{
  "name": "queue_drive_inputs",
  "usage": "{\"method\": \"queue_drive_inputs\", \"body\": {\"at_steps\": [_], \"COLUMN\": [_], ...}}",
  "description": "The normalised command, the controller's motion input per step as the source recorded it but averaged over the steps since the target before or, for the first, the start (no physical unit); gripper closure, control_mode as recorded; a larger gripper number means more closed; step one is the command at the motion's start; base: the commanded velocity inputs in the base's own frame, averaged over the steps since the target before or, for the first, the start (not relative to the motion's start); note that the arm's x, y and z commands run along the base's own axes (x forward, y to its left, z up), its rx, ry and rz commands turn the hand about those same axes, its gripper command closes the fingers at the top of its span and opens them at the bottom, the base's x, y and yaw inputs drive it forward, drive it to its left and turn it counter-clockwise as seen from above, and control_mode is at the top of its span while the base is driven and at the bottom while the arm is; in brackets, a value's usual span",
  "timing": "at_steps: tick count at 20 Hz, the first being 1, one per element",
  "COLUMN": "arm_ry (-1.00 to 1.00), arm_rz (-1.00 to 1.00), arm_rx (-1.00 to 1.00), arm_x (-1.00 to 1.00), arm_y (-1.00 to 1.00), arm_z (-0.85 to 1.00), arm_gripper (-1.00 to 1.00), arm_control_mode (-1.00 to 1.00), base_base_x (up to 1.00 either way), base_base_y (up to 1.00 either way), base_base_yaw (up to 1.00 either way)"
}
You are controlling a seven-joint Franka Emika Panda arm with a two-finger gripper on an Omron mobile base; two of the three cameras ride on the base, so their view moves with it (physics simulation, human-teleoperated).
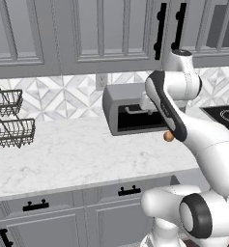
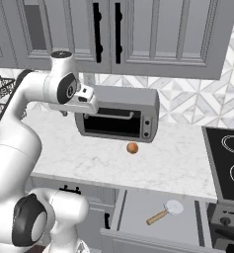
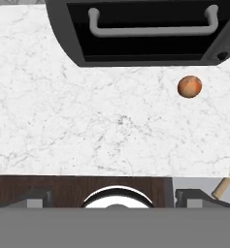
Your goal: Pick the pizza cutter from the drawer and place it on the counter.
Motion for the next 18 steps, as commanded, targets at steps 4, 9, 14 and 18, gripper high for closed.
{"method": "queue_drive_inputs", "body": {"at_steps": [4,9,14,18], "arm_ry": [-0.02,-0.01,0.0,0.0], "arm_rz": [0.0,0.0,0.0,-0.01], "arm_rx": [0.0,0.04,0.02,0.0], "arm_x": [-0.03,-0.55,-0.39,-0.03], "arm_y": [-0.08,-0.95,-1.0,-1.0], "arm_z": [0.0,0.0,-0.01,-0.11], "arm_gripper": [-1.0,-1.0,-1.0,-1.0], "arm_control_mode": [-1.0,-1.0,-1.0,-1.0], "base_base_x": [0.0,0.0,0.0,0.0], "base_base_y": [0.0,0.0,0.0,0.0], "base_base_yaw": [0.0,0.0,0.0,0.0]}}
